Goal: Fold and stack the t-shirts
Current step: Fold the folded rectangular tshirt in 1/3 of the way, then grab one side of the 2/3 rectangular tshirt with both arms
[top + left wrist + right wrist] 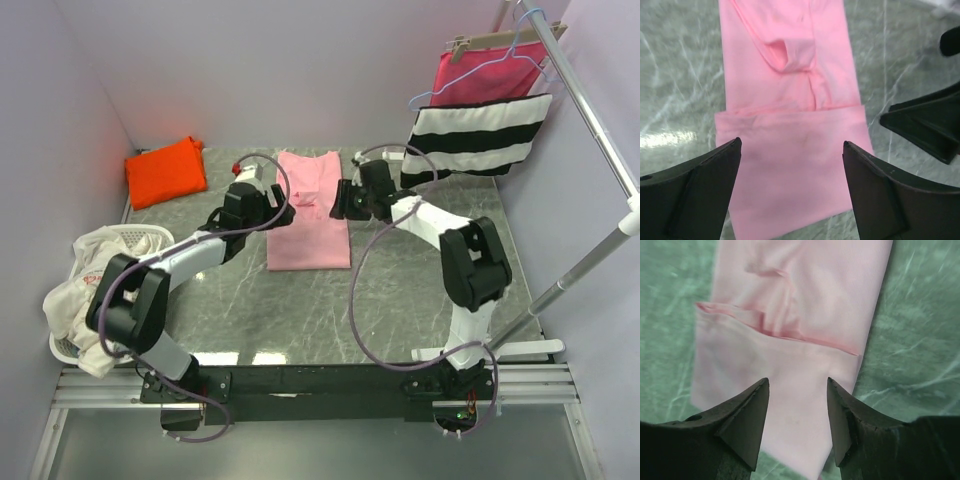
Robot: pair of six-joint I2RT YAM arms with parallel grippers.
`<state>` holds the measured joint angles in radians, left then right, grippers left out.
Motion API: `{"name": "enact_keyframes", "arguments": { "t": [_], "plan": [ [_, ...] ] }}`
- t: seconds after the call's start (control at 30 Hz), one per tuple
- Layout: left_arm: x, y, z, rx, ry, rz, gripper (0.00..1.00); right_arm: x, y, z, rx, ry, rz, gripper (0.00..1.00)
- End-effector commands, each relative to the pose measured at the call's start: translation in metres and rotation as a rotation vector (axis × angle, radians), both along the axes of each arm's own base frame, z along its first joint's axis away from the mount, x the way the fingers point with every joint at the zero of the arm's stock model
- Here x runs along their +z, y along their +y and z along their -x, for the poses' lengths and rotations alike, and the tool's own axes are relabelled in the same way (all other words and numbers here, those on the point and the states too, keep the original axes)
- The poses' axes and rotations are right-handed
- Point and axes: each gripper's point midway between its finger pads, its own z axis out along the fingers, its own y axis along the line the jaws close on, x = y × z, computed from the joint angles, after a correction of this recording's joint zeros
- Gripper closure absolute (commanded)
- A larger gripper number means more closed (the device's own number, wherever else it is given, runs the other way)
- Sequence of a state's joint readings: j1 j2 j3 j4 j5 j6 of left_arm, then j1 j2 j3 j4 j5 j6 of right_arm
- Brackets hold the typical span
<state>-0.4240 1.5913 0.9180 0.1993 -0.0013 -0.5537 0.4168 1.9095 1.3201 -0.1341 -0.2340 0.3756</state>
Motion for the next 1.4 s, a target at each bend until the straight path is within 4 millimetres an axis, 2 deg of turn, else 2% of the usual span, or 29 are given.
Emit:
{"name": "enact_keyframes", "arguments": {
  "t": [0.0, 0.03, 0.1, 0.13, 0.2, 0.23, 0.27, 0.3, 0.5, 0.7, 0.9, 1.1, 1.23, 1.3, 1.33, 1.37],
  "plan": [
    [0.007, 0.018, 0.008, 0.05, -0.008, -0.049, 0.12, 0.047, -0.012, 0.005, 0.02, -0.091, -0.014, 0.43],
    [-0.01, 0.023, 0.019, 0.054, 0.036, -0.063, 0.12, 0.041, -0.016, 0.012, 0.019, -0.06, 0.002, 0.43],
    [-0.018, 0.025, 0.03, 0.056, 0.058, -0.046, 0.12, 0.031, -0.021, 0.021, 0.025, -0.026, 0.023, 0.43],
    [-0.033, 0.029, 0.042, 0.055, 0.091, -0.053, 0.12, 0.024, -0.027, 0.027, 0.019, 0.001, 0.043, 0.43],
    [-0.04, 0.032, 0.051, 0.07, 0.11, -0.037, 0.11, 0.009, -0.034, 0.04, 0.013, 0.039, 0.059, 0.43],
    [-0.051, 0.036, 0.06, 0.069, 0.133, -0.042, 0.11, 0.007, -0.038, 0.043, 0.006, 0.041, 0.058, 0.43],
    [-0.051, 0.036, 0.063, 0.067, 0.128, -0.034, 0.11, 0.002, -0.04, 0.047, 0.0, 0.052, 0.056, 0.43],
    [-0.059, 0.039, 0.071, 0.071, 0.149, -0.035, 0.11, -0.004, -0.042, 0.055, 0.004, 0.065, 0.043, 0.43],
    [-0.066, 0.043, 0.083, 0.071, 0.16, -0.034, 0.11, -0.026, -0.053, 0.081, -0.001, 0.138, 0.023, 0.43],
    [-0.08, 0.036, 0.098, 0.017, 0.211, 0.002, 0.11, -0.042, -0.048, 0.101, 0.022, 0.226, -0.03, 0.43],
    [-0.096, 0.019, 0.114, -0.054, 0.277, 0.089, 0.12, -0.059, -0.032, 0.113, 0.048, 0.325, -0.12, 0.42],
    [-0.113, 0.003, 0.122, -0.112, 0.331, 0.163, 0.17, -0.072, -0.019, 0.113, 0.05, 0.376, -0.198, 0.43],
    [-0.124, -0.001, 0.122, -0.125, 0.357, 0.169, 0.25, -0.077, -0.012, 0.111, 0.065, 0.395, -0.231, 0.44],
    [-0.128, -0.001, 0.124, -0.129, 0.368, 0.163, 0.33, -0.081, -0.013, 0.112, 0.056, 0.409, -0.231, 0.5],
    [-0.129, 0.001, 0.125, -0.123, 0.369, 0.156, 0.42, -0.082, -0.013, 0.112, 0.05, 0.41, -0.227, 0.6],
    [-0.128, 0.002, 0.124, -0.119, 0.364, 0.152, 0.48, -0.083, -0.014, 0.111, 0.045, 0.407, -0.222, 0.65]
  ]
}}
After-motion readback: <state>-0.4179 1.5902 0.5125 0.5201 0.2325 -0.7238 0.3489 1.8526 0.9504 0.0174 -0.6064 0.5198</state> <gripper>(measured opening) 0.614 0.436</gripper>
